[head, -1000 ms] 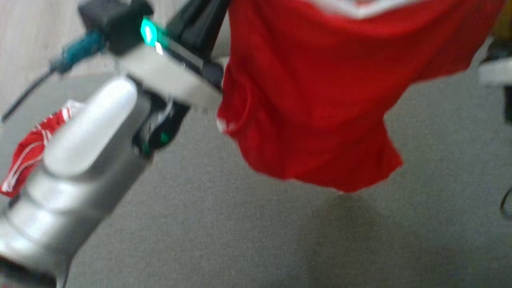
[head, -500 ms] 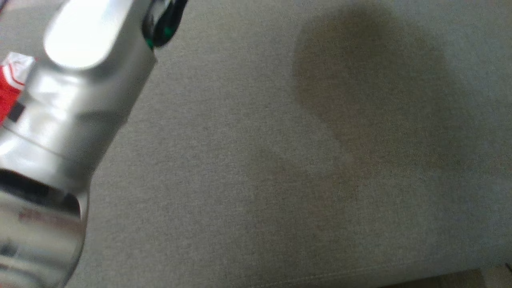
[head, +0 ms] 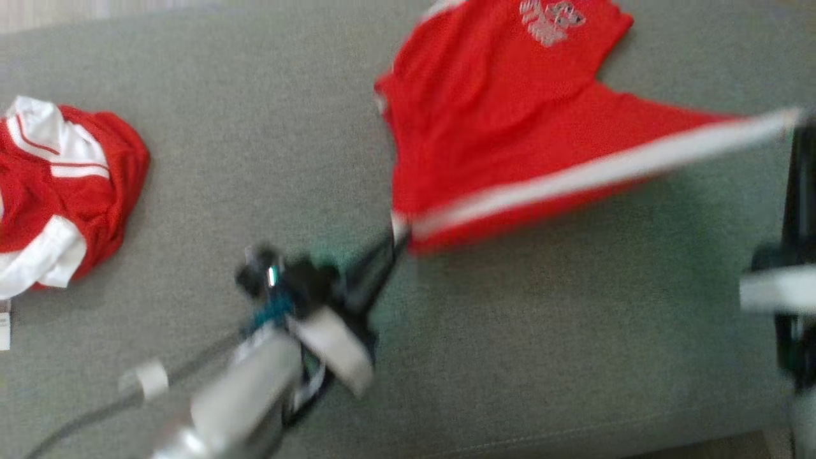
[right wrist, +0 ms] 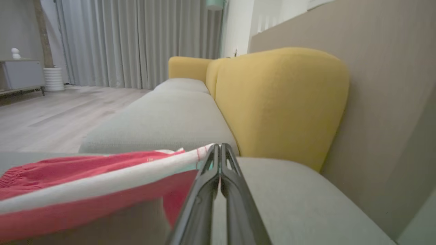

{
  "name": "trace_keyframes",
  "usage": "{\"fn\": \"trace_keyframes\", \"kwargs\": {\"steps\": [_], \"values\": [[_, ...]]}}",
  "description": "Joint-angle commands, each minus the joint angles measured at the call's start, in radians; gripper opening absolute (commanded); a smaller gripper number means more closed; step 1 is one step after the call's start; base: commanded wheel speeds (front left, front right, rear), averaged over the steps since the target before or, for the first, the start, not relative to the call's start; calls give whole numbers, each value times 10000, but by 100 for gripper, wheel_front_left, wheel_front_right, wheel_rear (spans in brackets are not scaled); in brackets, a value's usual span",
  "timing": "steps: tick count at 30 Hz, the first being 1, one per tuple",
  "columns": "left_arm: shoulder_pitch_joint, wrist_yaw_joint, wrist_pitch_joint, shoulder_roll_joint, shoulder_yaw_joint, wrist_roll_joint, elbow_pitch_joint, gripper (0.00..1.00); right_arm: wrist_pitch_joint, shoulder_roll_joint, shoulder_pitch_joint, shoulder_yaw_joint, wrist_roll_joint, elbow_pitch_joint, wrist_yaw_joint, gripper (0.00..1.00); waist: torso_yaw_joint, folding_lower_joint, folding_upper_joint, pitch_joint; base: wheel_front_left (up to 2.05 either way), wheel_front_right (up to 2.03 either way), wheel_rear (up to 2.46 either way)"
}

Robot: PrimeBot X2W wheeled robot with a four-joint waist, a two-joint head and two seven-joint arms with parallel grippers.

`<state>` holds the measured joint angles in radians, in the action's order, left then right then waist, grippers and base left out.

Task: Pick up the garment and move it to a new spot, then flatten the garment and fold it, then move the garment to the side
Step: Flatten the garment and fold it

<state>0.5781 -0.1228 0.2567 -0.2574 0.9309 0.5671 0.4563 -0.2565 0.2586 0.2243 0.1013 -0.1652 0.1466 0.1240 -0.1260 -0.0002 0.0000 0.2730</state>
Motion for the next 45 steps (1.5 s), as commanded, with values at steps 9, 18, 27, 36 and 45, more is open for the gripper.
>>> {"fn": "trace_keyframes", "kwargs": {"steps": [9,18,27,36,45], "values": [[-3524,1175,50,-908,-462,199,-1944,0,121,-443,-3835,572,117,-3011,67,0,-146,2,0,-1270,0,0,0],[-3304,1435,-369,-684,-877,811,-3713,0,995,-145,-3174,482,-238,-3056,67,0,441,2,0,-1241,0,0,0],[-1078,786,-730,1021,-1679,2139,-1866,0,1785,1335,308,-504,-845,0,67,0,1082,2,0,-196,0,0,0],[865,392,-1019,1700,-1858,2515,54,0,1359,2007,4036,-2514,-1470,3670,67,0,1555,2,0,721,0,0,0],[2152,246,-666,1952,-1742,2442,1213,0,831,2220,6562,-4081,-1461,6288,67,0,1963,2,0,1572,0,0,0]]}}
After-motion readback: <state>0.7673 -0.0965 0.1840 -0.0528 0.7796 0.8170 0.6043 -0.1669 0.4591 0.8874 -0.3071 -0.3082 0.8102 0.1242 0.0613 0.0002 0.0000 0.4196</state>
